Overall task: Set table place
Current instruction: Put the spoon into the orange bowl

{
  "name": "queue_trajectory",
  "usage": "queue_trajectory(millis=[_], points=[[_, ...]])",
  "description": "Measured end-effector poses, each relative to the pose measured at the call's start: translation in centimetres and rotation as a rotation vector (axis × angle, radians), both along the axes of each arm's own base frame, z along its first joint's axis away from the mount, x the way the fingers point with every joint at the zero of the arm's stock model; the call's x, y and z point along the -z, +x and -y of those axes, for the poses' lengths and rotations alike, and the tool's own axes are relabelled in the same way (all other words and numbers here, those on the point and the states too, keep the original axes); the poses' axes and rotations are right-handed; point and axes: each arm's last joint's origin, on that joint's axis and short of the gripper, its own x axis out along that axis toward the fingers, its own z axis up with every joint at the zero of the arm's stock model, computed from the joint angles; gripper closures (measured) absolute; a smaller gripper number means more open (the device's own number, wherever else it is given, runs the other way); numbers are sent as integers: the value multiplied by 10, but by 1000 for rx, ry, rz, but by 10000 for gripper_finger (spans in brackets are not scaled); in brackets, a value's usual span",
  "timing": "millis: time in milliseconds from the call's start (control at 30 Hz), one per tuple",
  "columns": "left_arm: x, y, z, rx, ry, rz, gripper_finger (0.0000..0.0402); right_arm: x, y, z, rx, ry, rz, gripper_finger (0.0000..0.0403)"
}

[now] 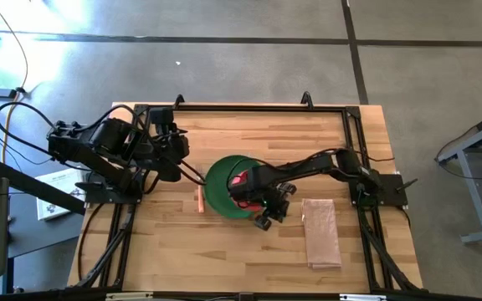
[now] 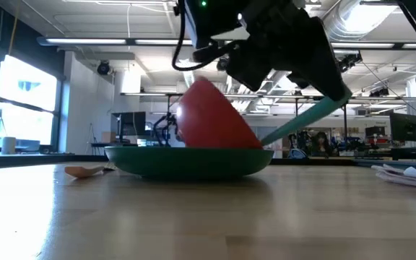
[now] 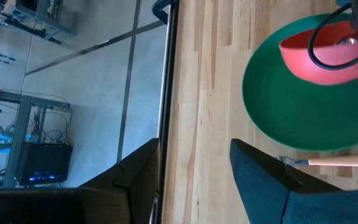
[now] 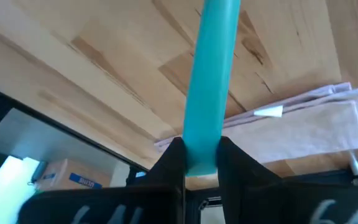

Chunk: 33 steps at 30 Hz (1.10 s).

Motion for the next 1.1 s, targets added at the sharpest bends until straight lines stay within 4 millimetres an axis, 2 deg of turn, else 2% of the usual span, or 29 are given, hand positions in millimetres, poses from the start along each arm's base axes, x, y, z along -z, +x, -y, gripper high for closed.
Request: queue_trajectory(millis=[167, 400, 767, 867, 1000, 1100], points=[[0, 0, 0, 0, 1, 0, 218, -16, 2, 0, -6, -18, 62, 378], [0, 0, 0, -4, 8, 2, 218, -43, 14, 15, 14, -91, 188, 378], [0, 0, 0, -6, 11, 3, 218, -39, 15, 35, 54, -76, 174, 378], [0, 0, 0, -6, 11, 2, 218, -39, 15, 34, 47, -55, 177, 374], [0, 0, 0, -6, 11, 3, 218, -39, 14, 30, 36, -54, 178, 343], [0, 0, 0, -9, 17, 4, 218, -39, 14, 28, 31, -54, 178, 336]])
